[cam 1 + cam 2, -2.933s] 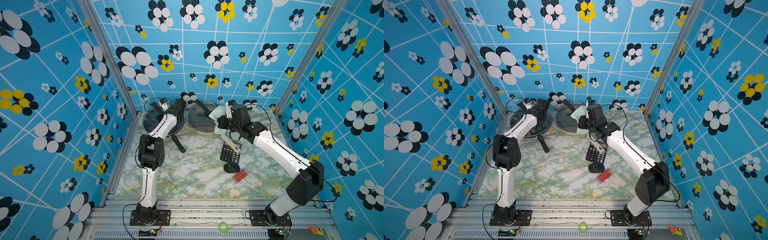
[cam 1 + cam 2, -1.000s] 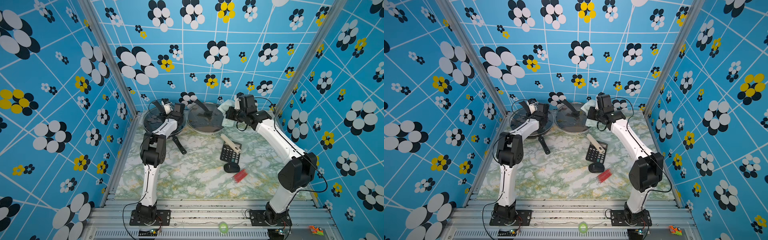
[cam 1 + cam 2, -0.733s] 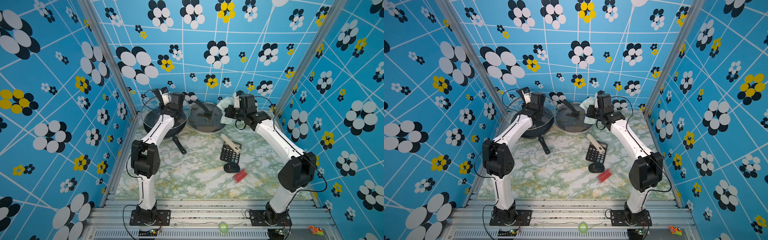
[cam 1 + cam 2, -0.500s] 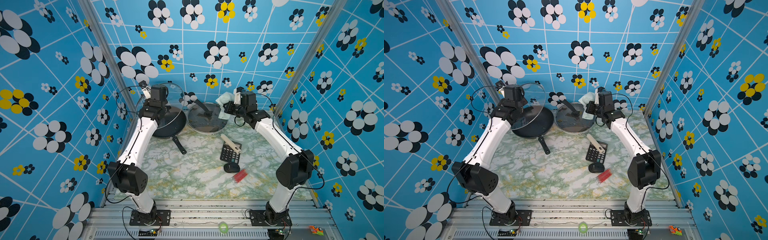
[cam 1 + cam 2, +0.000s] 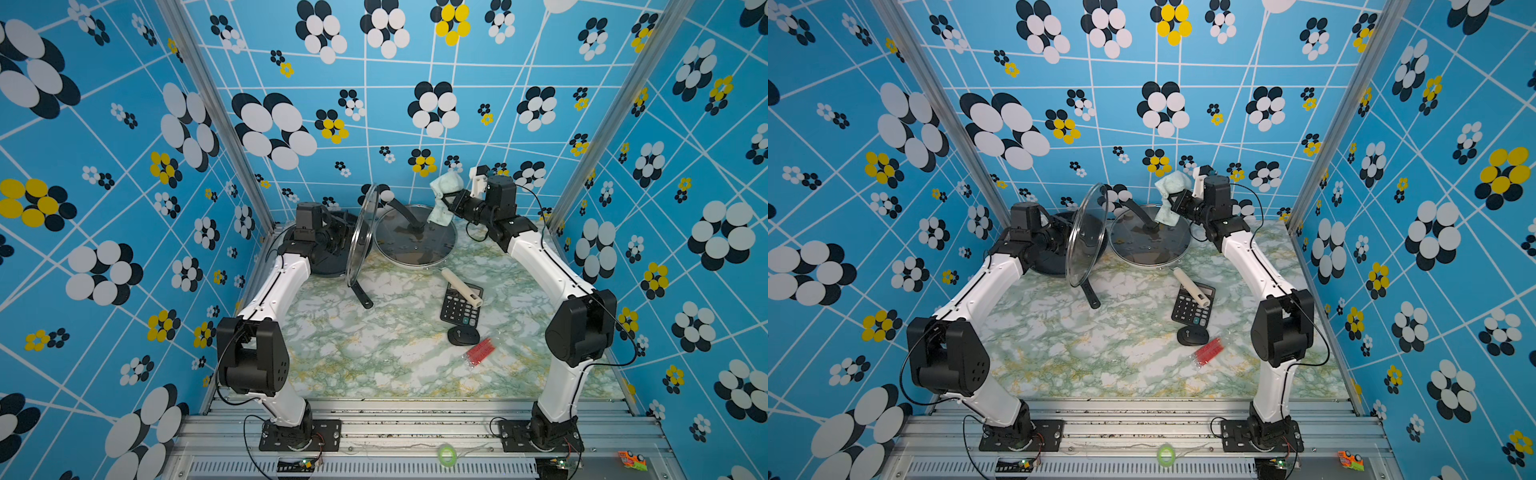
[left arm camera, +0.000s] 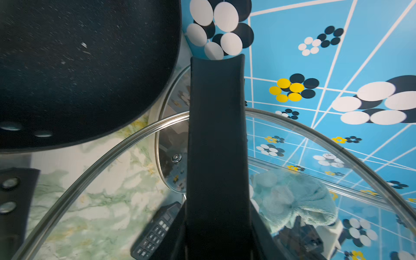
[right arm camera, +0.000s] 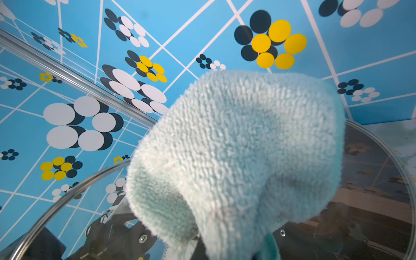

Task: Wipe the pot lid with a cloth
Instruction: Wipe the pot lid.

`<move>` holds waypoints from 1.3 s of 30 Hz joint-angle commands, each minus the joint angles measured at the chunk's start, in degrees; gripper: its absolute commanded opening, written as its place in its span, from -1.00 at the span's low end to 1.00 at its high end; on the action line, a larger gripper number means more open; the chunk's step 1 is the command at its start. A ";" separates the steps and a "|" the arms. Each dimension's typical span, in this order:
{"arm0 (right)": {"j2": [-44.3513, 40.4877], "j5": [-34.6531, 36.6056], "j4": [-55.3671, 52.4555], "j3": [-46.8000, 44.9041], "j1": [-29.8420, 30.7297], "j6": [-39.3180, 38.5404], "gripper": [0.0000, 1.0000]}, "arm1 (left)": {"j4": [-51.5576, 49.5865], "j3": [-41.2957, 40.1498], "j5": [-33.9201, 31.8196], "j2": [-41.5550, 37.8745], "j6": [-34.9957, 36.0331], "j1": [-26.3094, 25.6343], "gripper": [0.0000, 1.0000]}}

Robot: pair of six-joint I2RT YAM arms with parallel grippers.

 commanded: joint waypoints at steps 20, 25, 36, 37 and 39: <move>-4.75 -8.18 -9.31 4.52 17.76 -14.41 -1.00 | 44.53 -2.70 9.95 0.97 -29.71 -5.59 -1.00; -5.66 -11.62 -13.68 5.77 20.52 -19.77 -1.00 | 48.72 -0.61 5.00 4.24 -29.86 -10.24 -1.00; -4.63 -9.56 -17.09 16.45 19.59 -23.60 -1.00 | 55.07 3.74 4.76 11.05 -32.42 -15.12 -1.00; -3.52 -8.39 -17.54 18.63 18.90 -23.76 -1.00 | 55.72 3.86 5.02 11.23 -32.56 -15.42 -1.00; -0.66 -6.96 -17.12 22.52 16.38 -23.13 -1.00 | 56.88 4.31 5.97 11.44 -32.70 -15.94 -1.00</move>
